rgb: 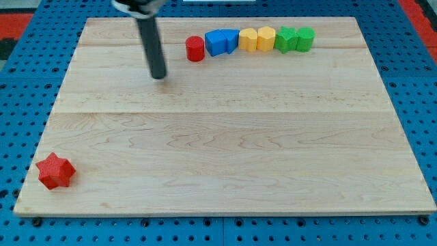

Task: Push the yellow heart slightly to the top side of the board

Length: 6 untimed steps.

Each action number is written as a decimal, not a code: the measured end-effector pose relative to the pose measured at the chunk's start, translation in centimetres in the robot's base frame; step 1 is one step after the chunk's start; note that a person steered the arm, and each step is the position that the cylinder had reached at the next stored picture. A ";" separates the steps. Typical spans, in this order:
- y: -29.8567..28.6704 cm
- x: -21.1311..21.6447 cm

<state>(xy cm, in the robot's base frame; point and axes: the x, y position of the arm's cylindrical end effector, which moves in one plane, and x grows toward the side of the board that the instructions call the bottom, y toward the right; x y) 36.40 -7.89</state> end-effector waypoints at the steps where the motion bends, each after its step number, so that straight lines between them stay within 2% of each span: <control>1: 5.9 0.2; 2: 5.9 0.2; 3: 8.8 -0.1; 4: 16.9 -2.4; 6: 16.3 -3.6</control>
